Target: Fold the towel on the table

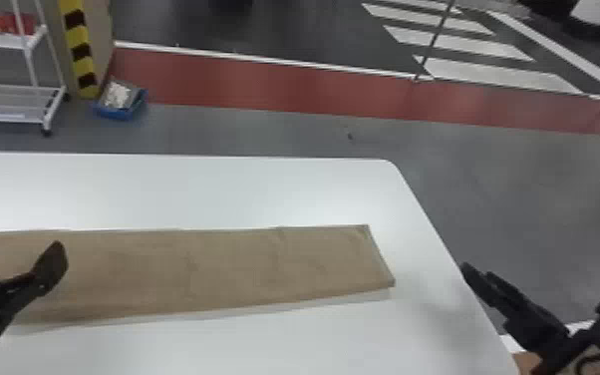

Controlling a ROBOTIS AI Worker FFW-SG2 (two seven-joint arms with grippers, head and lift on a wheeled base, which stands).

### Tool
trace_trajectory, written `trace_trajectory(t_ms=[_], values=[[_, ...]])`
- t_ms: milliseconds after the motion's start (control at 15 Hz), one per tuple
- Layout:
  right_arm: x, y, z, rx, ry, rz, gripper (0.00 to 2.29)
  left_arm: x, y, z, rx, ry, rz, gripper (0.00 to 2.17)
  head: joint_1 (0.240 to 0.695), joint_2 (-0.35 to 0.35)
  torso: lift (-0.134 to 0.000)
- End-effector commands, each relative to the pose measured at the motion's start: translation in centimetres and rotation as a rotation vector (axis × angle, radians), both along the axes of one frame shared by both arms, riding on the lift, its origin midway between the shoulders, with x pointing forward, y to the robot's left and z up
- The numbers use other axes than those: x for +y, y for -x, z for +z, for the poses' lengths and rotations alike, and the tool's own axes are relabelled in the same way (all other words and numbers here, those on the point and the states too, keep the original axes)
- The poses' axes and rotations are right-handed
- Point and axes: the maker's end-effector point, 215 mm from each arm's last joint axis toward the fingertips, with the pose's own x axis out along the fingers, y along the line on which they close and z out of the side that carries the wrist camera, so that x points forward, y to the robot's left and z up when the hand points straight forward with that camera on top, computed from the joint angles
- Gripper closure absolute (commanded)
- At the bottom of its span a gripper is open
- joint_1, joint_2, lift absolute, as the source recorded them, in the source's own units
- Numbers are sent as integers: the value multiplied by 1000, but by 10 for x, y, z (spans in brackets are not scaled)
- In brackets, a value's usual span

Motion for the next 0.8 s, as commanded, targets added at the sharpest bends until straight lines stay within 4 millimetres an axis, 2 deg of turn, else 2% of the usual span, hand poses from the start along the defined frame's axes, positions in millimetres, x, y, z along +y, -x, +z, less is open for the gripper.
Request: trace_trajectory(t_ms=[0,733], values=[[1,0,-1,1,-3,1,201,2,1,0,-1,-1,4,154,695,-284,-124],[4,-1,-2,3,-3,7,201,6,2,-1,1,3,10,140,695,-272,-124]])
